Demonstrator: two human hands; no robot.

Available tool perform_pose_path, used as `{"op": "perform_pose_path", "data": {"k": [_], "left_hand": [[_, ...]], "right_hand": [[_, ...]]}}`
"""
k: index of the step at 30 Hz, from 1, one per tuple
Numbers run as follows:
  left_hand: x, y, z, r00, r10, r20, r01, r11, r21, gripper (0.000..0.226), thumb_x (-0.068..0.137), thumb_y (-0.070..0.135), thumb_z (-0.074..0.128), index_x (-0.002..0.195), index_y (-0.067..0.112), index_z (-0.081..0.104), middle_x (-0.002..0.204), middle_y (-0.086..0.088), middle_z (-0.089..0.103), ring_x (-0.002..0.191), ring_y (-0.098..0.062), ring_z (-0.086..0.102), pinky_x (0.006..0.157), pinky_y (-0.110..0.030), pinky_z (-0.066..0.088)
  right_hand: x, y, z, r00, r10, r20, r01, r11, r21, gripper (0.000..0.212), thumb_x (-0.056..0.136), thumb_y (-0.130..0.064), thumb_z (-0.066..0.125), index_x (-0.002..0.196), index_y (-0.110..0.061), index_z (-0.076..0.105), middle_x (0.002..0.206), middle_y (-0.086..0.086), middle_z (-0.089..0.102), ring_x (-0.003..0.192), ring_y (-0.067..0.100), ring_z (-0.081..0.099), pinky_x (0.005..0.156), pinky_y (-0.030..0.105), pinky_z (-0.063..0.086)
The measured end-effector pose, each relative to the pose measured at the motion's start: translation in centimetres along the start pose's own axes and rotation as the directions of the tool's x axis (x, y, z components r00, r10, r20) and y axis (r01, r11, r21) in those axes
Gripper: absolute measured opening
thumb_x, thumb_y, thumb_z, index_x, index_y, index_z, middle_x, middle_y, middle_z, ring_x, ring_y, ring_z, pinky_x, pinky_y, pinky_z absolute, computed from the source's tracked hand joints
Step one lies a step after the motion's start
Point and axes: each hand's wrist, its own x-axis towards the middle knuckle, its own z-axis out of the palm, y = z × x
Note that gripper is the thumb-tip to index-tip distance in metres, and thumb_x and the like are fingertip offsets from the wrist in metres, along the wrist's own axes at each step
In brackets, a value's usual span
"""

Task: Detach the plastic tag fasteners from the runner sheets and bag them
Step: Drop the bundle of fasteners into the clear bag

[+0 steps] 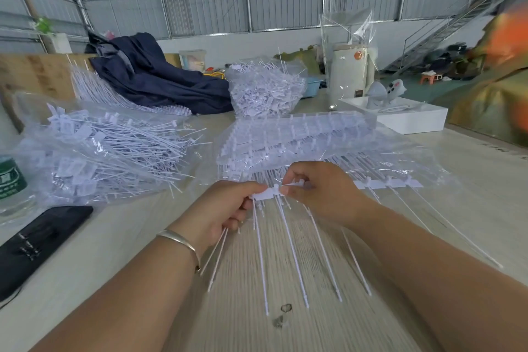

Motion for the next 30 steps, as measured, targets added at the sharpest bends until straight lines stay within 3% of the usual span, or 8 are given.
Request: {"op": "perform_pose_path", "data": {"k": [3,6,9,12,17,23,25,30], "left_hand": [[0.0,0.2,-0.2,0.999,-0.013,0.038,0.018,0.993,-0.114,0.012,0.089,0.023,0.065,0.086,0.012,0.062,0.057,0.002,0.042,0.037,-0.006,0.023,0.031,-0.015,0.015],[-0.2,0.5,-0.5,0.991,-0.05,0.126,0.089,0.942,-0.323,0.016,0.087,0.023,0.067,0.077,0.016,0.056,0.056,0.003,0.042,0.035,-0.004,0.023,0.032,-0.013,0.01],[-0.3,0.7,-0.7,0.978,-0.026,0.205,0.12,0.878,-0.462,0.018,0.076,0.026,0.072,0.074,0.02,0.056,0.057,0.005,0.04,0.035,-0.003,0.023,0.032,-0.013,0.011],[-0.3,0.5,-0.9,0.972,0.022,0.234,0.108,0.844,-0.526,0.022,0.071,0.026,0.074,0.066,0.022,0.053,0.058,0.008,0.033,0.036,-0.002,0.022,0.033,-0.013,0.01],[-0.5,0.3,-1.2,0.949,0.08,0.305,0.105,0.832,-0.545,0.027,0.074,0.026,0.072,0.056,0.021,0.051,0.051,0.01,0.028,0.034,-0.003,0.021,0.031,-0.014,0.011],[-0.9,0.4,-0.5,0.899,0.104,0.426,0.128,0.867,-0.481,0.021,0.077,0.028,0.069,0.067,0.021,0.051,0.052,0.011,0.028,0.034,-0.002,0.023,0.03,-0.013,0.015],[-1.2,0.3,0.2,0.877,0.086,0.473,0.129,0.905,-0.405,0.012,0.08,0.027,0.064,0.072,0.018,0.06,0.052,0.011,0.028,0.035,-0.001,0.023,0.031,-0.012,0.014],[-1.2,0.4,0.7,0.882,0.06,0.467,0.124,0.927,-0.354,0.024,0.082,0.029,0.058,0.073,0.015,0.077,0.056,0.009,0.031,0.037,0.0,0.022,0.034,-0.013,0.011]], "right_hand": [[0.1,0.3,-0.2,1.0,0.005,-0.001,-0.005,0.996,-0.085,0.022,0.091,-0.046,0.06,0.085,-0.025,0.063,0.063,-0.013,0.047,0.063,0.001,0.046,0.075,0.026,0.031],[0.4,0.3,-0.5,0.999,0.043,0.009,-0.042,0.993,-0.112,0.035,0.091,-0.058,0.052,0.07,-0.03,0.052,0.057,-0.01,0.043,0.057,0.003,0.044,0.067,0.028,0.034],[0.4,0.4,-0.6,0.998,0.065,-0.006,-0.065,0.998,0.009,0.048,0.089,-0.059,0.053,0.057,-0.025,0.04,0.053,-0.009,0.037,0.053,0.008,0.039,0.061,0.027,0.031],[0.4,0.3,-0.8,0.997,0.078,-0.011,-0.073,0.966,0.248,0.052,0.086,-0.052,0.063,0.068,-0.005,0.052,0.051,-0.012,0.035,0.052,0.007,0.034,0.061,0.026,0.03],[0.0,0.0,-1.6,0.998,0.057,0.024,-0.062,0.903,0.425,0.057,0.081,-0.044,0.072,0.08,0.009,0.053,0.059,-0.002,0.036,0.056,0.01,0.033,0.057,0.021,0.029],[-0.3,-0.4,-2.0,0.995,0.056,0.084,-0.091,0.859,0.504,0.069,0.066,-0.061,0.069,0.084,0.005,0.061,0.061,-0.001,0.046,0.06,0.011,0.042,0.067,0.027,0.034],[-0.4,-0.7,-1.7,0.992,0.03,0.125,-0.092,0.847,0.523,0.068,0.066,-0.061,0.068,0.086,0.004,0.064,0.062,-0.001,0.05,0.059,0.009,0.044,0.067,0.024,0.036],[-0.3,-1.0,-1.4,0.998,0.02,0.067,-0.052,0.856,0.514,0.057,0.073,-0.056,0.068,0.078,0.0,0.066,0.053,-0.009,0.047,0.051,0.002,0.042,0.056,0.012,0.034]]}}
